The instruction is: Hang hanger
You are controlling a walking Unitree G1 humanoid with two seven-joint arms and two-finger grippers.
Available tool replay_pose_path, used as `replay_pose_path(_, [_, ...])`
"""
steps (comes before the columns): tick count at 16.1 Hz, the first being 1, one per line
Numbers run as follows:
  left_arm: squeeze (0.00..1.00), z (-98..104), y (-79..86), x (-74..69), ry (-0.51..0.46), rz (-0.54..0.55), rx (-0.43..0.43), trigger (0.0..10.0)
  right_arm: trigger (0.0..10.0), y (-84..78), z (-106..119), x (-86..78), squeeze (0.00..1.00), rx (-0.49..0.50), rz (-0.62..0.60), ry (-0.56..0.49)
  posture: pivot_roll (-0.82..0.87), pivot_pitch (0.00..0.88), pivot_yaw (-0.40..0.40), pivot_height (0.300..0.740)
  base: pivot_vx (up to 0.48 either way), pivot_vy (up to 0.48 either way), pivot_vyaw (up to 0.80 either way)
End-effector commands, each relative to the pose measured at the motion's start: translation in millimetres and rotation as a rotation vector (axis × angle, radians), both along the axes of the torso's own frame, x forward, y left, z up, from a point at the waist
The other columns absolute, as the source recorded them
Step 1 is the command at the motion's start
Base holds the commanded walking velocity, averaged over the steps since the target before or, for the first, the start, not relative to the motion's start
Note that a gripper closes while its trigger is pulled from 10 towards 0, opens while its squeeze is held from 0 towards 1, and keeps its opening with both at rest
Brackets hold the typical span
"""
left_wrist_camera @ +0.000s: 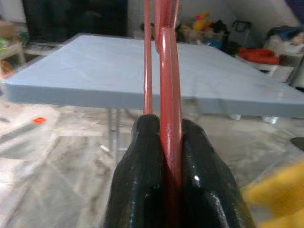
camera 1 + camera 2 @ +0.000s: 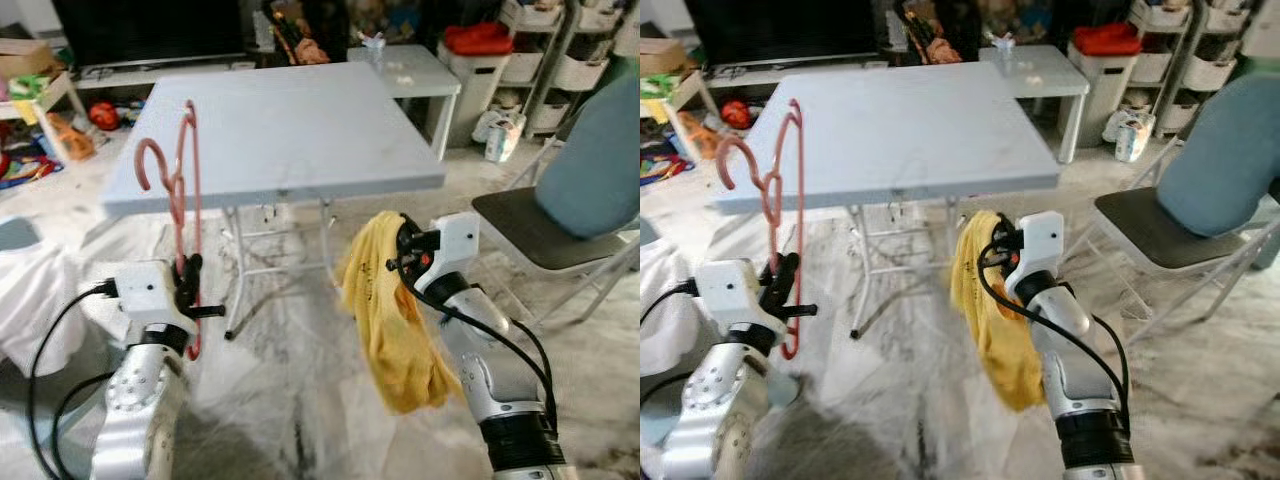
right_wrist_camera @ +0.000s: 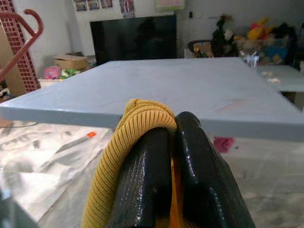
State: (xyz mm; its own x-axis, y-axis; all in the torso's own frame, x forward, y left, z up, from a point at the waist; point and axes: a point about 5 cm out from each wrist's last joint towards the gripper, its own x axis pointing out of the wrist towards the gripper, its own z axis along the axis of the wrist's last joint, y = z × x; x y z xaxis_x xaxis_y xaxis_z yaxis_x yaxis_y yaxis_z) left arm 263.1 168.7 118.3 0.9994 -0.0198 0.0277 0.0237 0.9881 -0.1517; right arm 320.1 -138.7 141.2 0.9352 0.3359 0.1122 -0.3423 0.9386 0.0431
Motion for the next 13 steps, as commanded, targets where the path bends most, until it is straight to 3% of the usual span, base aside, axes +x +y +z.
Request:
replay_pose_path(1, [0.0, 2.5, 6.6, -0.2, -0.008, 0.018, 0.017, 10.0, 10.0, 3.6, 8.2, 3.6, 0.0, 0.015, 0.0, -0.036, -0.01, 0.0, 0.034, 0.74, 0.401, 0.266, 0.53])
replay_pose_path(13, [0.0, 6.9, 7.2, 4.8, -0.027, -0.003, -0.001, 10.0, 10.0, 10.2, 4.3, 6.9, 0.0, 0.044, 0.013, -0.031, 0.01, 0.0, 0.016, 0.74, 0.399, 0.266, 0.04])
